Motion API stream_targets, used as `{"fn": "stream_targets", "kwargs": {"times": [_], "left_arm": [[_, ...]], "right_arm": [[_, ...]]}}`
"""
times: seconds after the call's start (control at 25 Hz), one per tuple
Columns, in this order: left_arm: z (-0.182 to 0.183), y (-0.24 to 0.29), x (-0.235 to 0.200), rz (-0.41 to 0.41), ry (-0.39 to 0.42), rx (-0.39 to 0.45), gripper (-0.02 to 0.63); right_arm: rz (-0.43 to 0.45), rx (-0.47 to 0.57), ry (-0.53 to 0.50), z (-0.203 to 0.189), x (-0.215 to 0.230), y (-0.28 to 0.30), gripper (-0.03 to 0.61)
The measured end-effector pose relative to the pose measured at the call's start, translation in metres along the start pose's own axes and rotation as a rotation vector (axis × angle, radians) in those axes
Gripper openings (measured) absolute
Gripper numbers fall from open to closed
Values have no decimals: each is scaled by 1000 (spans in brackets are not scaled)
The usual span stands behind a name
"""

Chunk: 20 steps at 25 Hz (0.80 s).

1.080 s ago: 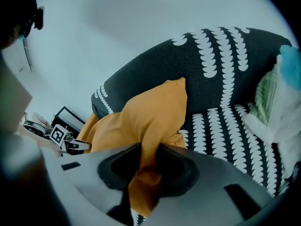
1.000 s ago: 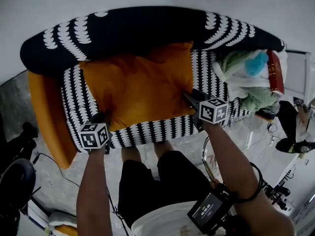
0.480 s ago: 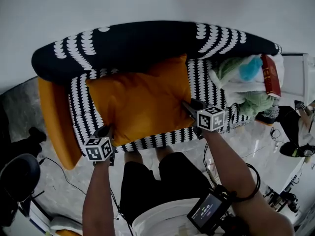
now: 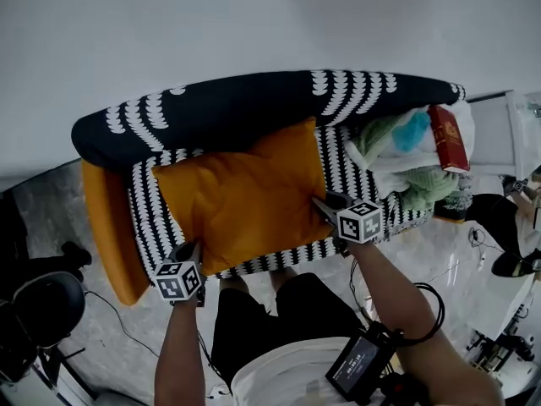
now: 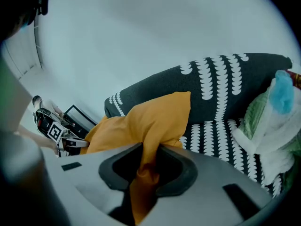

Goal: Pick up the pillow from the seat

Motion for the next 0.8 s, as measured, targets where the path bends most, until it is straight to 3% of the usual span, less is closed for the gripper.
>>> {"fn": "stream_targets", "kwargs": {"times": [0.4,0.8], "left_arm": [[-1,-42,37,16,5,56,18],[6,-89,70,73,22,134,18]], "right_arm": [[27,33,5,-4,-9,-47,98],[47,126,-73,16,-22,-89,98]]}}
Point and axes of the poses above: the fingertips, and each gripper's own axes: y forward along the fingers, x to its right, z out of its top, the point moved 9 cm from there along -y, backward along the fingers, and after that the axes turned 14 degrees about -x, right-handed, at the moved point
